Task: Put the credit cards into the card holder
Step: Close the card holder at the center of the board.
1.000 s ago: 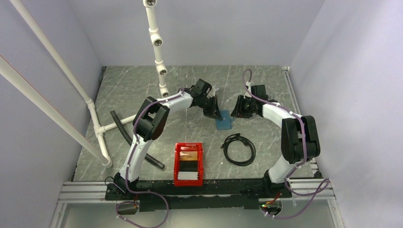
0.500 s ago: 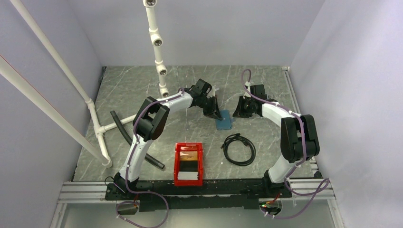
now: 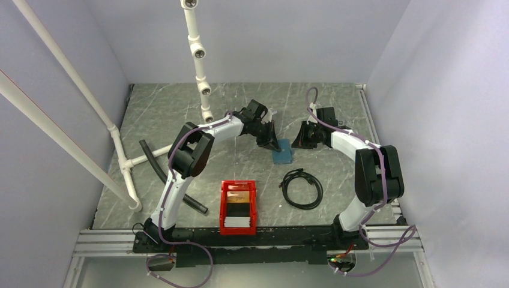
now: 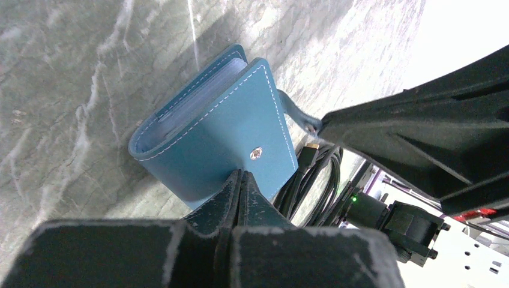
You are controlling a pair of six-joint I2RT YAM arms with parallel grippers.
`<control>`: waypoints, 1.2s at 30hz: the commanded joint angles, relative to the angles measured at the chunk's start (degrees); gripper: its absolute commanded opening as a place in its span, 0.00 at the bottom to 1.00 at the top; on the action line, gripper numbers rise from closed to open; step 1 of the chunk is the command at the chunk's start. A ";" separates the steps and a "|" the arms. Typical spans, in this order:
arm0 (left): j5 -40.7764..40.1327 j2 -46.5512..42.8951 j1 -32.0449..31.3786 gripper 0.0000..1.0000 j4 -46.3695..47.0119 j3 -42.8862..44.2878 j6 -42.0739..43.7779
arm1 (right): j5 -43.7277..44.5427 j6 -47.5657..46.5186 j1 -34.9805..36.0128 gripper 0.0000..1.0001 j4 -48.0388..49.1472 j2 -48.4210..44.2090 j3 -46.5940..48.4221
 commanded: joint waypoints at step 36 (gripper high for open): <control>-0.47 2.96 -0.07 0.00 -2.78 2.15 1.44 | -21.90 10.16 -0.85 0.00 16.94 9.71 -2.18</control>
